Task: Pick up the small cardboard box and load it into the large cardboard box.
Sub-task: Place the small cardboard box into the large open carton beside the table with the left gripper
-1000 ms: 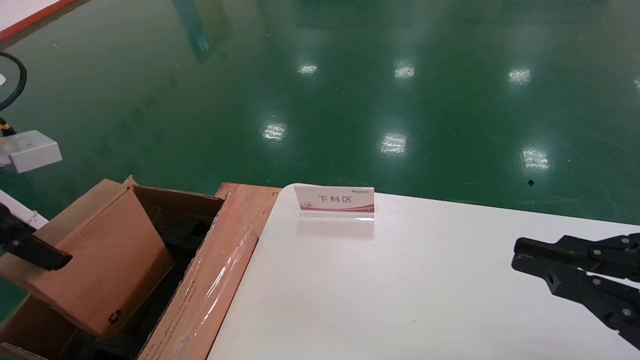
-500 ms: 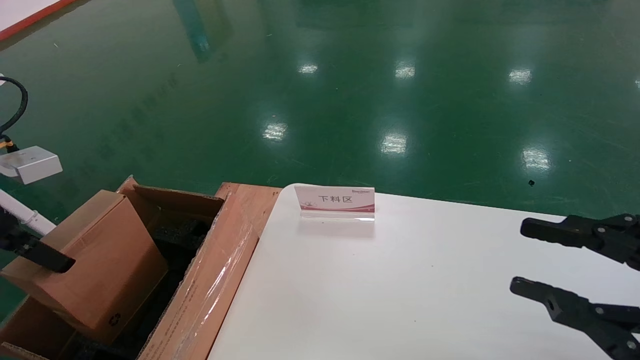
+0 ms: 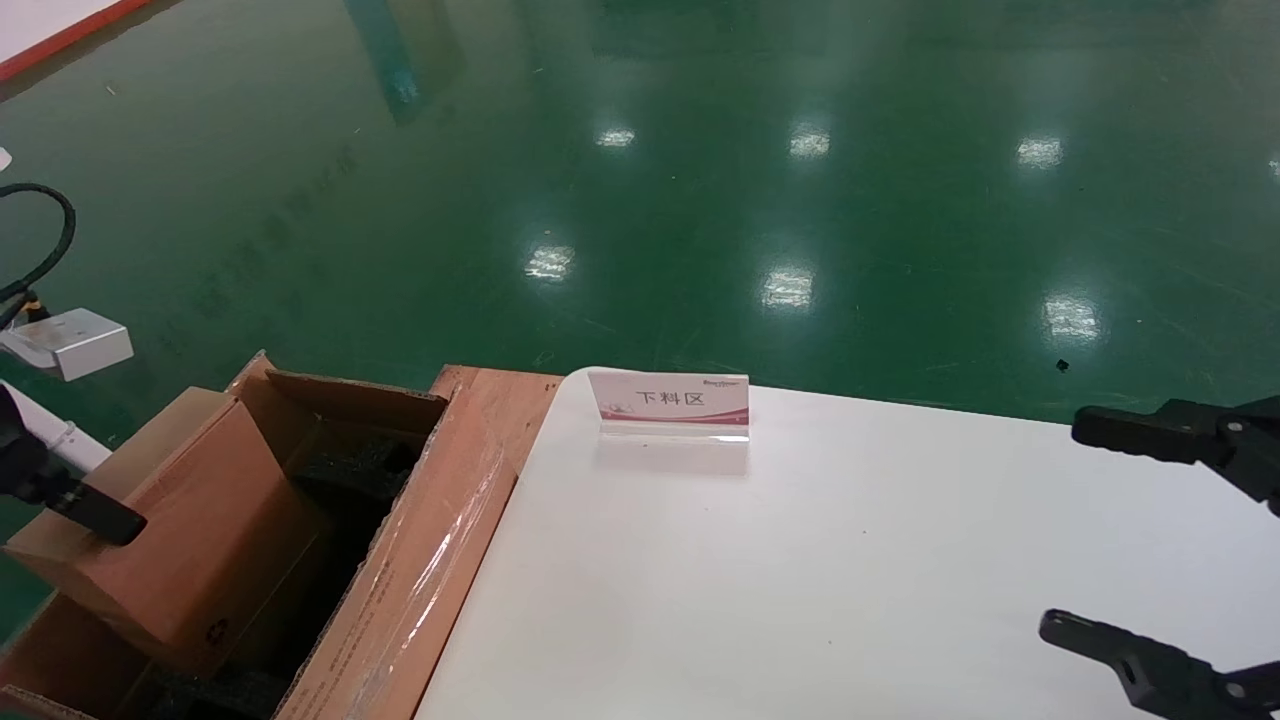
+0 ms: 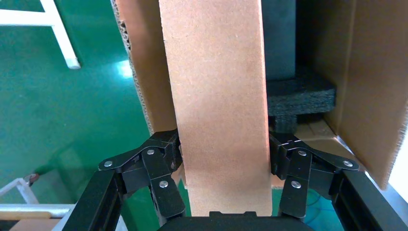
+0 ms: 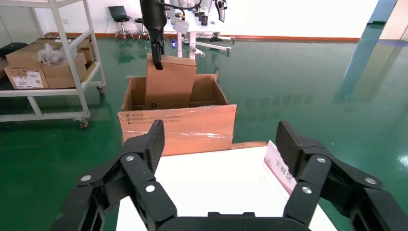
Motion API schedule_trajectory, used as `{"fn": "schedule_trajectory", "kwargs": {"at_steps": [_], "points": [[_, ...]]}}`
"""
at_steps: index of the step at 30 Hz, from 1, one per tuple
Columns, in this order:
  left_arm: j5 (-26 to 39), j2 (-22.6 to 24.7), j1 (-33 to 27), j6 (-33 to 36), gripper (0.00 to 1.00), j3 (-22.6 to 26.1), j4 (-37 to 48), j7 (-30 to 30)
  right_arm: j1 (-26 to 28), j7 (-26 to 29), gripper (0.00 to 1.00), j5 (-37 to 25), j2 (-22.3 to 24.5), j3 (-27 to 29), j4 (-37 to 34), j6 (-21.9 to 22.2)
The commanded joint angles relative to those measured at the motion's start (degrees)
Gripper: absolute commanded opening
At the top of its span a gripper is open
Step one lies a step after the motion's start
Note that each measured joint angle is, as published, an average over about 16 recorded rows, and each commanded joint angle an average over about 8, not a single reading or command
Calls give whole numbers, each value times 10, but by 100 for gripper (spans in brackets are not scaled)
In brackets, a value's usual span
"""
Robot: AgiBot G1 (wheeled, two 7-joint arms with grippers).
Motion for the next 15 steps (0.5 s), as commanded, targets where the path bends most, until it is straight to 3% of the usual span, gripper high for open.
{"fn": "schedule_trajectory", "kwargs": {"at_steps": [1,15], "points": [[1,1,8,-7,0,1,3,-2,0,0,100,0,0,0,0,0],[10,-1,38,-42,0,7,3,-22,0,0,100,0,0,-1,0,0]]}}
